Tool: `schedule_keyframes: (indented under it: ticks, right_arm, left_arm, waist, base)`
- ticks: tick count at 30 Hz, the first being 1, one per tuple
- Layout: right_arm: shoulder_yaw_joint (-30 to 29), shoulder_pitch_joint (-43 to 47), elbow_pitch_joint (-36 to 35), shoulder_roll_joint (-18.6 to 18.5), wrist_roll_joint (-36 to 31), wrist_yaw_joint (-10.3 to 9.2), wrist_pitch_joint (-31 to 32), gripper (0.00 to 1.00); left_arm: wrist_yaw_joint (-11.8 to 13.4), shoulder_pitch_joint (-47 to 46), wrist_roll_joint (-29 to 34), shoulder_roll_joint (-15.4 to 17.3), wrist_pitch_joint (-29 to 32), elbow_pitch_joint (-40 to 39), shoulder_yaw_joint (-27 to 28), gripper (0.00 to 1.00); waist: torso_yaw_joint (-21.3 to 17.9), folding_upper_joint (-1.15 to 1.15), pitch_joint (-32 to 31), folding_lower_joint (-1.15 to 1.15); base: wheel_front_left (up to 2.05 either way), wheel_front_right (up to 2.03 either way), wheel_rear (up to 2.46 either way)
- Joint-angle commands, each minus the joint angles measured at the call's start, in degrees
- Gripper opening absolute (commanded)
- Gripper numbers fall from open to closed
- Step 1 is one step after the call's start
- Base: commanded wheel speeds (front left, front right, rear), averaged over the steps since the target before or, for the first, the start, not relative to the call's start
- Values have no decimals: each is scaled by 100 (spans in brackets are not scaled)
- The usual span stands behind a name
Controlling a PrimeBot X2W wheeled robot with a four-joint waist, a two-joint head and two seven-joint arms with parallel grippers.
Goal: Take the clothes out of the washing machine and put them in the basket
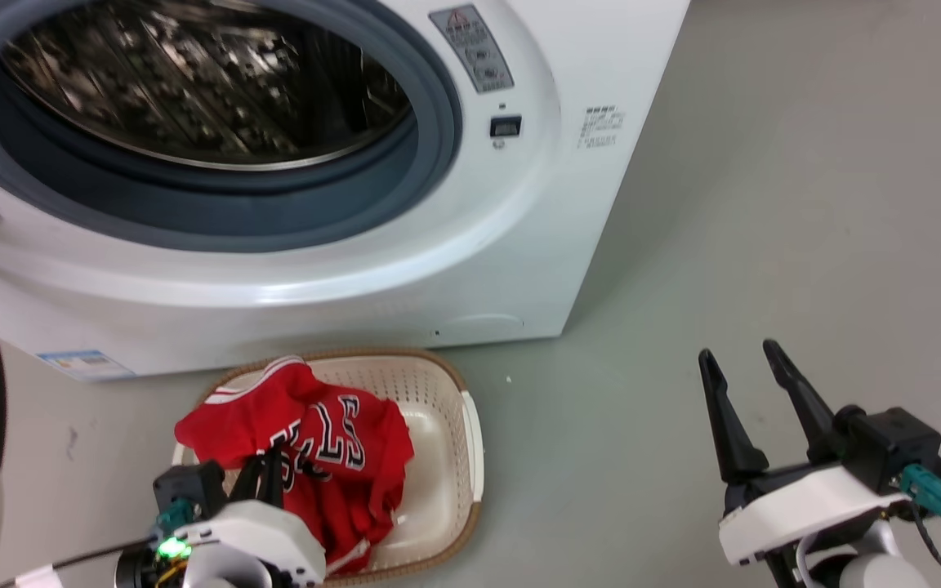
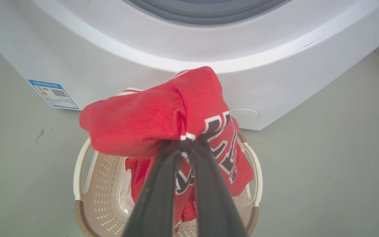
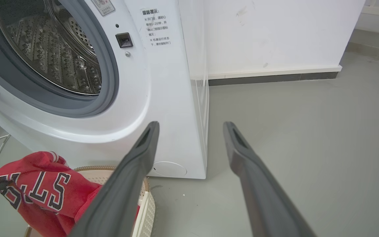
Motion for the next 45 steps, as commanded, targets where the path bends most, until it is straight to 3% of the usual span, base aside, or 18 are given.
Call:
schedule_keyframes:
  ticks: [1,13,20,28,30,31,32,45]
  right_arm:
    - [14,-130,-40,4,-11,-4,-38,100]
    - [39,-641,-57,3,-2,-4,-199,100]
    - [49,-823,-89,4,-60,-4,-228,100]
    - [106,-968,-71,3,-66,-4,-248,100]
    - [107,-992,-52,3,-71,-4,-248,100]
    - [101,-1007,-37,3,-73,-4,-250,100]
    - [96,-1015,-20,3,-83,-4,-253,100]
    - [170,-750,342,2,-19,-4,-246,100]
  left_arm:
    - [-47,-150,-18,33,-21,71,1,0]
    - [-454,-1732,-78,82,-77,2146,-45,0]
    - [-588,-2425,-158,-9,-43,3371,-74,0]
    - [-645,-2837,-199,-51,-9,4148,-128,0]
    - [-659,-2884,-196,-60,22,4223,-154,42]
    - [-669,-2888,-201,-70,44,4256,-164,94]
    - [-673,-2885,-205,-80,66,4284,-178,100]
    - [-833,-2269,-265,-273,-27,4399,-330,100]
  waist:
    - [-84,0,347,1]
    - [-300,0,1512,1]
    - [-315,0,1915,1]
    - [-326,0,2118,1]
    - [-327,0,2115,1]
    - [-324,0,2090,1]
    - [-317,0,2052,1]
    - [-84,0,706,1]
  base:
    - [0,0,0]
    - [0,0,0]
    - [0,0,0]
    - [0,0,0]
    - [0,0,0]
    - [0,0,0]
    - [0,0,0]
    - [0,0,0]
